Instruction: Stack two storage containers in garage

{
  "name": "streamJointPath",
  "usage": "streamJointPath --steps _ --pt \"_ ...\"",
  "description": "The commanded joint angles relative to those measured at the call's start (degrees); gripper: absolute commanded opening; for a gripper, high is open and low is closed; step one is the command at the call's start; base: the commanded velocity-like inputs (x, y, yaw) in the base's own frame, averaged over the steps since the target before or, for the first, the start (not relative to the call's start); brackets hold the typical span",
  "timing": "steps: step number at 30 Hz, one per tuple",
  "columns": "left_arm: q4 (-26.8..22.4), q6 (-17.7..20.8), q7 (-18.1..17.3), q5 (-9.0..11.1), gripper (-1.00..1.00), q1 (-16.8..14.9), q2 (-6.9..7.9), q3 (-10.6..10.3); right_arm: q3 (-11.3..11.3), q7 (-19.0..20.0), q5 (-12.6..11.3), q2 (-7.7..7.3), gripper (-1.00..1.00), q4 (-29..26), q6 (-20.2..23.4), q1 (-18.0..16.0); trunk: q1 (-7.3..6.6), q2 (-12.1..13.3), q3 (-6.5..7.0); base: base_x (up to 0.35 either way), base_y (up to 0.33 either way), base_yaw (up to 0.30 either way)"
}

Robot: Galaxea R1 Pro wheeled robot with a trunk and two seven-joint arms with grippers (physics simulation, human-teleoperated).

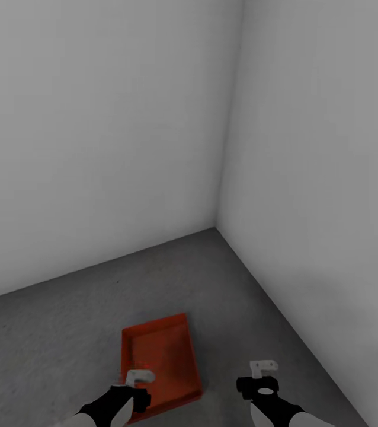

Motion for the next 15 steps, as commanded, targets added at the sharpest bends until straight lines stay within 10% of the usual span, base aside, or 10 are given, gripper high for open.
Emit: streamJointPath --steps 1,15 --pt "1.6 0.2 0.3 0.6 1.00 -0.1 -0.03 -0.5 0.5 -0.2 -0.6 0.02 1.00 0.0 -0.2 0.0 0.02 -0.1 0.03 0.000 0.000 0.000" --pt "8.8 -3.6 0.4 1.2 1.00 4.5 0.46 -0.4 0.5 0.0 -0.8 0.24 1.00 3.5 0.5 1.7 0.02 -0.1 1.28 0.000 0.000 0.000"
